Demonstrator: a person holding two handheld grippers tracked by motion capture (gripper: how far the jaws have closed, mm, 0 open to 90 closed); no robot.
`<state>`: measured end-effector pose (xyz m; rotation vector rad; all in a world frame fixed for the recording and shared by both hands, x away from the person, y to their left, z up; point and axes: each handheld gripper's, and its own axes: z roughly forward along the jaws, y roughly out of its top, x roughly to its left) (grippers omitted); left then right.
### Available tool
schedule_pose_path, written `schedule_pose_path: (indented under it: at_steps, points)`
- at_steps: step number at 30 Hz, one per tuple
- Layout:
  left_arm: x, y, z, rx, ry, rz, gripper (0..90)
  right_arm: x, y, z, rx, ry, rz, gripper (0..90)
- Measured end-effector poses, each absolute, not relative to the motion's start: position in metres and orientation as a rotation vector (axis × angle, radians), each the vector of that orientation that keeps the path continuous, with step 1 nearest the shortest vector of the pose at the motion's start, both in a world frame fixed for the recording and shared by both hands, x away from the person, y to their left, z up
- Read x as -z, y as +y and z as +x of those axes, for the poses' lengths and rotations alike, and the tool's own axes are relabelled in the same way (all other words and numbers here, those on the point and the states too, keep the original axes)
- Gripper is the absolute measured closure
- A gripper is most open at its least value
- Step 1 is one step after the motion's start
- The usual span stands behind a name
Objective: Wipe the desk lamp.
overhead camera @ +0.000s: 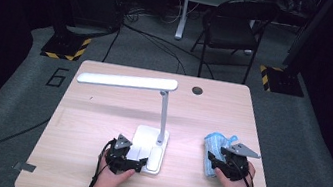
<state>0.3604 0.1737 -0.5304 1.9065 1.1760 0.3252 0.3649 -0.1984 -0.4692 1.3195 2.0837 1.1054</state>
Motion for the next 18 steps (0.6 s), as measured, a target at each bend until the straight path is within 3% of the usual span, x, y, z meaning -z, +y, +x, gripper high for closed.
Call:
schedule_pose_path:
  at_steps: [18]
  points:
    - [0.527, 0.18, 0.357, -0.305, 1.173, 1.933, 15.5, 0.463, -0.172, 0.357, -1.21, 2.156, 1.184, 44.3]
